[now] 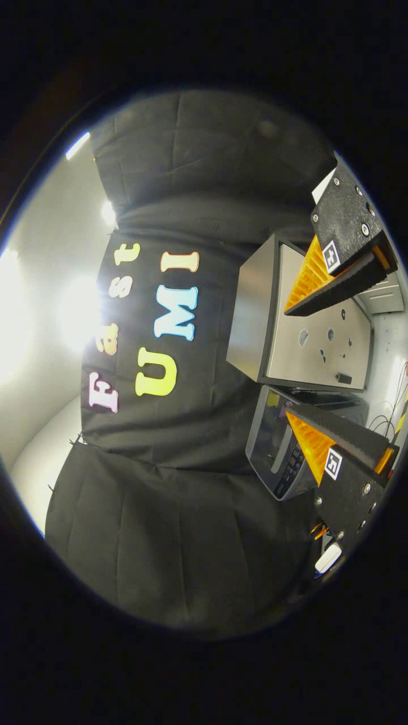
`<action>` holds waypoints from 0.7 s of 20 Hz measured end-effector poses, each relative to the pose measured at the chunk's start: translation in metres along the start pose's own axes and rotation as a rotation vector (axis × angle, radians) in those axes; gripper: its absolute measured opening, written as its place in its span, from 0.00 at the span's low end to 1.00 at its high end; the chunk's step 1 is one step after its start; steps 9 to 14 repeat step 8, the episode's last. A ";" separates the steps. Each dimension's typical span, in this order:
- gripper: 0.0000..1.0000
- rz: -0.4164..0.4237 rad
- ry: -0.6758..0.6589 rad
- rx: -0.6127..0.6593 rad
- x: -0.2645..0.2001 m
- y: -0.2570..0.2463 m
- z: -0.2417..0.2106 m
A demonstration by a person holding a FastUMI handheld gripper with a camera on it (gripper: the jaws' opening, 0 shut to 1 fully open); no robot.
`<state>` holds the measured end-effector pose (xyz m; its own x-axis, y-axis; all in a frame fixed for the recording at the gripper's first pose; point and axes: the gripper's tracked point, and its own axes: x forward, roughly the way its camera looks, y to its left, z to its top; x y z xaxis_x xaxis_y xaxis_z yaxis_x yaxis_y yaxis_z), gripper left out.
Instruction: Put the clothes into the washing machine and then close the washing machine lid.
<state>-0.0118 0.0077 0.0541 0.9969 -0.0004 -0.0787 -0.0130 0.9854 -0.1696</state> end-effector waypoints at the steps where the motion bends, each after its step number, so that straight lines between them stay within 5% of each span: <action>1: 0.96 -0.001 -0.014 0.019 -0.004 0.002 0.002; 6: 0.95 -0.069 -0.070 -0.015 -0.021 -0.005 0.006; 14: 0.95 -0.066 -0.076 -0.008 -0.030 0.001 0.003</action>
